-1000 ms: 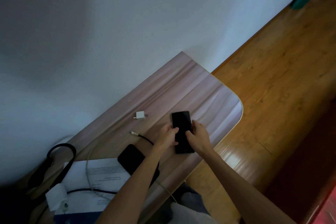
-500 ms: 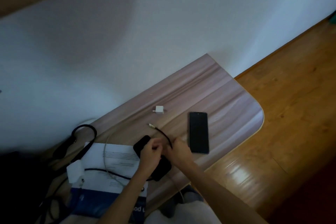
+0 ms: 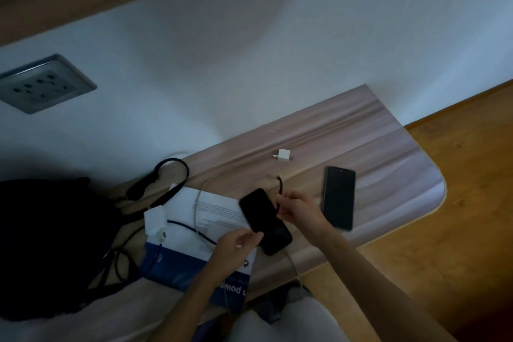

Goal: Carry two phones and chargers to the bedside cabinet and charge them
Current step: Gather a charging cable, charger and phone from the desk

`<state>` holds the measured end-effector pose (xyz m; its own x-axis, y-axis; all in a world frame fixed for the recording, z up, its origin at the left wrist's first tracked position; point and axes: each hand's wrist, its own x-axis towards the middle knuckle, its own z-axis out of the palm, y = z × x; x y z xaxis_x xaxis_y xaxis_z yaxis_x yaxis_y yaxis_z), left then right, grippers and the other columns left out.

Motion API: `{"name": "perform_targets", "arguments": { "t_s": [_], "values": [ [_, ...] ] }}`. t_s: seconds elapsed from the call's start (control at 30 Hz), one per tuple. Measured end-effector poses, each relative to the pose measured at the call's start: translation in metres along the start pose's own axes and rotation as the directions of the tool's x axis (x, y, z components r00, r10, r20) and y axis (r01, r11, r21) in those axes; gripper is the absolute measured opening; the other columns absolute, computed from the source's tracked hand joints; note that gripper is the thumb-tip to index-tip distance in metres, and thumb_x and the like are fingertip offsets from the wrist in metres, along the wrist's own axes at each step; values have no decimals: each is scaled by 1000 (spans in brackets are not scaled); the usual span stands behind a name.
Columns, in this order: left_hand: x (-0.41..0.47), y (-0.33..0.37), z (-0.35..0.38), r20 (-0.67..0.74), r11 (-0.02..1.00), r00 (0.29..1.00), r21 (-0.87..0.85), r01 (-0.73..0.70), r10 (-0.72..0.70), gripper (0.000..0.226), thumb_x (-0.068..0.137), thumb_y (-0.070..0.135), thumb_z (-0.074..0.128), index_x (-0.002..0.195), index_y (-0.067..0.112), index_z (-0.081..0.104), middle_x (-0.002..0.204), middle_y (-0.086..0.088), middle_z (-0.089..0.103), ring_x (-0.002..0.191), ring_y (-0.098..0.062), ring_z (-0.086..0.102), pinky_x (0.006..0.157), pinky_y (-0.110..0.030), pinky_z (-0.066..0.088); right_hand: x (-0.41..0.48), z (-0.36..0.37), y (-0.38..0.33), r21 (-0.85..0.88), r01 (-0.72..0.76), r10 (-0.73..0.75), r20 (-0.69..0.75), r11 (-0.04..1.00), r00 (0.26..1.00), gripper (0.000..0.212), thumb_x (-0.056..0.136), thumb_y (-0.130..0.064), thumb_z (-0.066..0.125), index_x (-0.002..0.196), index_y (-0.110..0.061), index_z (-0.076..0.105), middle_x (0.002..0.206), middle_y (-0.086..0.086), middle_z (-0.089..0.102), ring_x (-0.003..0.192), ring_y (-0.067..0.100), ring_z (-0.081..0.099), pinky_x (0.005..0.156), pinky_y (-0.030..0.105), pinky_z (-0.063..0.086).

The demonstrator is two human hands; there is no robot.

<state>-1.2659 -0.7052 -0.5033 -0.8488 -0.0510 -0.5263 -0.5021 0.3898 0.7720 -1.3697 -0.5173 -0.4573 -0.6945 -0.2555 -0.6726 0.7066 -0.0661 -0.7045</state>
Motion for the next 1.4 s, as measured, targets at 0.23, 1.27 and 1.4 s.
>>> {"name": "perform_targets", "arguments": {
  "t_s": [0.23, 1.27, 1.4],
  "values": [
    [-22, -13, -40, -126, 951, 960, 219, -219, 250, 15, 91, 29, 68, 88, 17, 76, 86, 10, 75, 82, -2, 68, 76, -31, 57, -15, 10, -33, 136, 177, -182, 20, 975, 983, 16, 98, -8, 58, 83, -11, 60, 67, -2, 55, 62, 8, 55, 70, 24, 50],
    [-72, 162, -112, -520, 689, 623, -87, -719, 584, 50, 83, 24, 75, 130, 21, 57, 120, 6, 67, 118, -18, 61, 98, -28, 50, -58, 132, -57, -241, 614, -512, 375, 751, 773, 16, 100, -12, 56, 87, -8, 64, 70, 1, 68, 65, 11, 67, 63, 23, 53],
    [-70, 128, -105, -661, 764, 542, 74, -640, 518, 51, 83, 42, 74, 127, 24, 56, 122, 12, 62, 117, -14, 60, 96, -23, 48, -65, 133, -75, -168, 651, -566, 367, 740, 738, 25, 97, -26, 62, 91, -3, 69, 78, 17, 72, 64, 15, 67, 60, 24, 53]
  ]
}}
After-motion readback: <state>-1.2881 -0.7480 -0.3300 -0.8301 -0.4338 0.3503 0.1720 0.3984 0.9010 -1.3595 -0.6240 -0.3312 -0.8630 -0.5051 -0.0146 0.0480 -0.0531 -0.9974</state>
